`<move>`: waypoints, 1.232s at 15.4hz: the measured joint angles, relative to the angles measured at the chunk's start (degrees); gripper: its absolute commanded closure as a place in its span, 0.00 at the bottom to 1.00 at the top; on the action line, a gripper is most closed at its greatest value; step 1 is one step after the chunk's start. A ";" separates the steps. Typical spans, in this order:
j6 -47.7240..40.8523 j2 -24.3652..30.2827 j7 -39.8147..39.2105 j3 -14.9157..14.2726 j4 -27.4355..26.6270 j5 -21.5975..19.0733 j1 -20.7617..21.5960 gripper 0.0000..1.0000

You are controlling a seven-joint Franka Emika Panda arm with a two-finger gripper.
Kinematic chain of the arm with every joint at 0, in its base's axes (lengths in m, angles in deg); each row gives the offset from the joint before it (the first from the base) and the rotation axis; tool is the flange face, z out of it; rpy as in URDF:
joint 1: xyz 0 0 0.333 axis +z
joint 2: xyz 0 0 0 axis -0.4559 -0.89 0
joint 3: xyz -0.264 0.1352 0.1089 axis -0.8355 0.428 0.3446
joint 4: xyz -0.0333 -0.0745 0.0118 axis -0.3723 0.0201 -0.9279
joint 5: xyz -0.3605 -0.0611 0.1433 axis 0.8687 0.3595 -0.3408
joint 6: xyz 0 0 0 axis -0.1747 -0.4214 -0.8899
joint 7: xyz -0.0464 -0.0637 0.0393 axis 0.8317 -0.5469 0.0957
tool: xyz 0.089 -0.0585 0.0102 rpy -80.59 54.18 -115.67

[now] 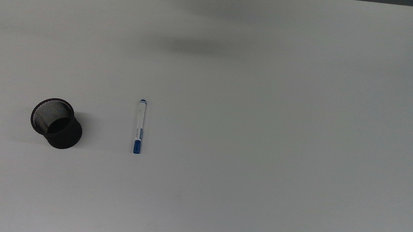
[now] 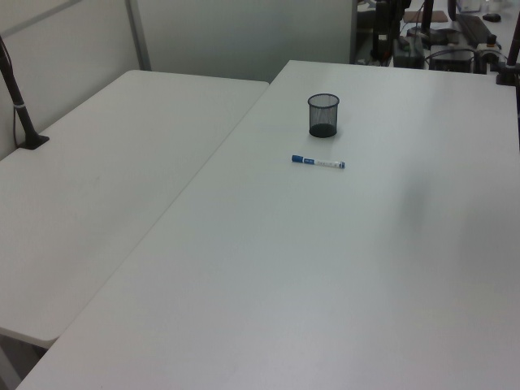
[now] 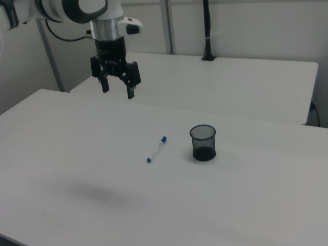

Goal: Insert the marker

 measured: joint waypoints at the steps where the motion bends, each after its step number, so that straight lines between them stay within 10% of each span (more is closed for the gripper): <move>1: 0.00 -0.06 0.00 0.00 0.00 0.00 0.00 0.00; 19: 24.57 -14.22 -1.71 0.01 -0.30 -0.03 -0.71 0.04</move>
